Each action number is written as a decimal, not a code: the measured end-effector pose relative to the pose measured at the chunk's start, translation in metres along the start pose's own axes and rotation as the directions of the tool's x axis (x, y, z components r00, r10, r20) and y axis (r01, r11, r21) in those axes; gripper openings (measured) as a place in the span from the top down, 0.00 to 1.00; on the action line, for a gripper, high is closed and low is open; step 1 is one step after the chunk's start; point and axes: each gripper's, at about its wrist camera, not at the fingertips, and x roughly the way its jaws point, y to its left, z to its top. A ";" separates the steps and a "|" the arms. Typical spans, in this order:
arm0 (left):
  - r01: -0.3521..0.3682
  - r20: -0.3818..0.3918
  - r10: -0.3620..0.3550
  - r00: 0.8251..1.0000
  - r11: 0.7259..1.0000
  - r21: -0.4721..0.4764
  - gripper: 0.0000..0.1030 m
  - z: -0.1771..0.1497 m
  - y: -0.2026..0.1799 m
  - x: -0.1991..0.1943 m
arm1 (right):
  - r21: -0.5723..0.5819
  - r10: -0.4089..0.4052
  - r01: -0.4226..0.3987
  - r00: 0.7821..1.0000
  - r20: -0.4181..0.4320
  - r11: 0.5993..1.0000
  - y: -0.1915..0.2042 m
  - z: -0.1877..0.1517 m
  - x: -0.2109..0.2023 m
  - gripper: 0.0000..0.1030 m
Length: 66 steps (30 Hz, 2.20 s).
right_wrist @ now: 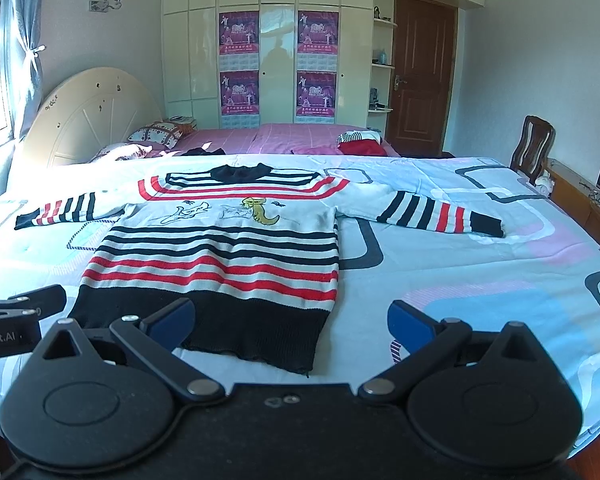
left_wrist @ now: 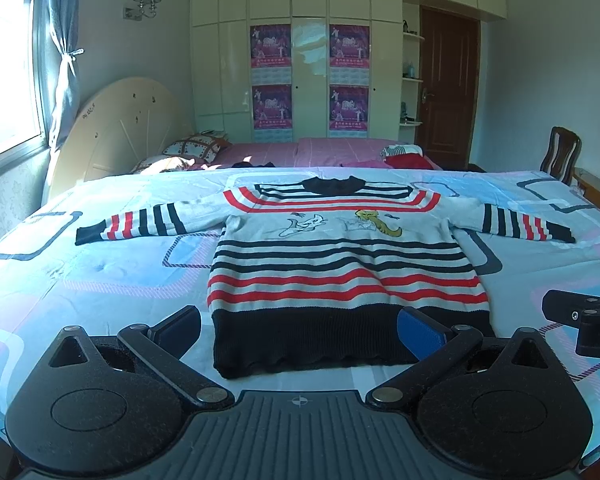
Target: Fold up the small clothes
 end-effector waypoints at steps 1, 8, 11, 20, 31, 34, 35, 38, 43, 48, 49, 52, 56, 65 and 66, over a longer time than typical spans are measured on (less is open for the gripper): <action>0.000 0.000 0.000 1.000 1.000 0.000 0.00 0.000 0.000 0.000 | 0.000 0.001 -0.001 1.000 -0.001 1.000 0.001 -0.001 0.000 0.00; -0.001 0.001 0.001 1.000 1.000 0.001 0.00 0.000 0.000 0.000 | 0.000 0.001 -0.001 1.000 0.001 1.000 0.003 -0.001 0.001 0.00; 0.000 0.000 0.000 1.000 1.000 0.002 0.00 0.000 0.000 0.000 | 0.000 0.000 0.000 1.000 0.001 1.000 0.004 -0.001 0.001 0.00; 0.007 0.002 -0.007 1.000 1.000 0.008 0.00 0.003 0.003 0.002 | -0.001 -0.005 0.005 1.000 0.001 1.000 0.005 0.000 0.000 0.00; 0.014 0.004 -0.014 1.000 1.000 0.015 0.00 0.004 0.002 0.003 | -0.001 -0.008 0.008 1.000 0.002 1.000 0.004 0.000 0.000 0.00; 0.014 0.002 -0.014 1.000 1.000 0.016 0.00 0.005 0.002 0.003 | -0.001 -0.007 0.007 1.000 0.001 1.000 0.005 0.000 0.000 0.00; 0.015 0.002 -0.015 1.000 1.000 0.016 0.00 0.005 0.002 0.003 | -0.002 -0.009 0.009 1.000 0.003 1.000 0.005 0.000 0.000 0.00; 0.014 0.001 -0.014 1.000 1.000 0.014 0.00 0.005 0.002 0.004 | -0.002 -0.008 0.008 1.000 0.002 1.000 0.006 0.001 0.001 0.00; 0.014 0.002 -0.014 1.000 1.000 0.014 0.00 0.006 0.003 0.005 | -0.003 -0.009 0.009 1.000 0.002 1.000 0.006 0.001 0.001 0.00; 0.015 0.001 -0.015 1.000 1.000 0.014 0.00 0.006 0.004 0.005 | -0.001 -0.011 0.011 1.000 0.003 1.000 0.005 0.001 -0.002 0.00; 0.015 0.001 -0.015 1.000 1.000 0.014 0.00 0.006 0.004 0.005 | -0.002 -0.011 0.011 1.000 0.001 1.000 0.005 0.001 -0.002 0.00; 0.016 0.001 -0.016 1.000 1.000 0.007 0.00 0.006 0.005 0.006 | -0.008 -0.015 0.015 1.000 -0.004 1.000 0.012 0.002 0.006 0.00; 0.018 -0.002 -0.018 1.000 1.000 0.009 0.00 0.006 0.007 0.009 | -0.008 -0.015 0.015 1.000 -0.005 1.000 0.013 0.003 0.006 0.00; 0.032 -0.004 -0.032 0.999 0.999 0.023 0.00 0.008 0.004 0.019 | -0.010 -0.031 0.031 1.000 0.002 0.999 0.010 0.005 0.011 0.00; 0.036 -0.002 -0.036 0.999 0.999 0.028 0.00 0.010 0.002 0.022 | -0.010 -0.039 0.039 0.999 0.008 0.999 0.007 0.008 0.014 0.00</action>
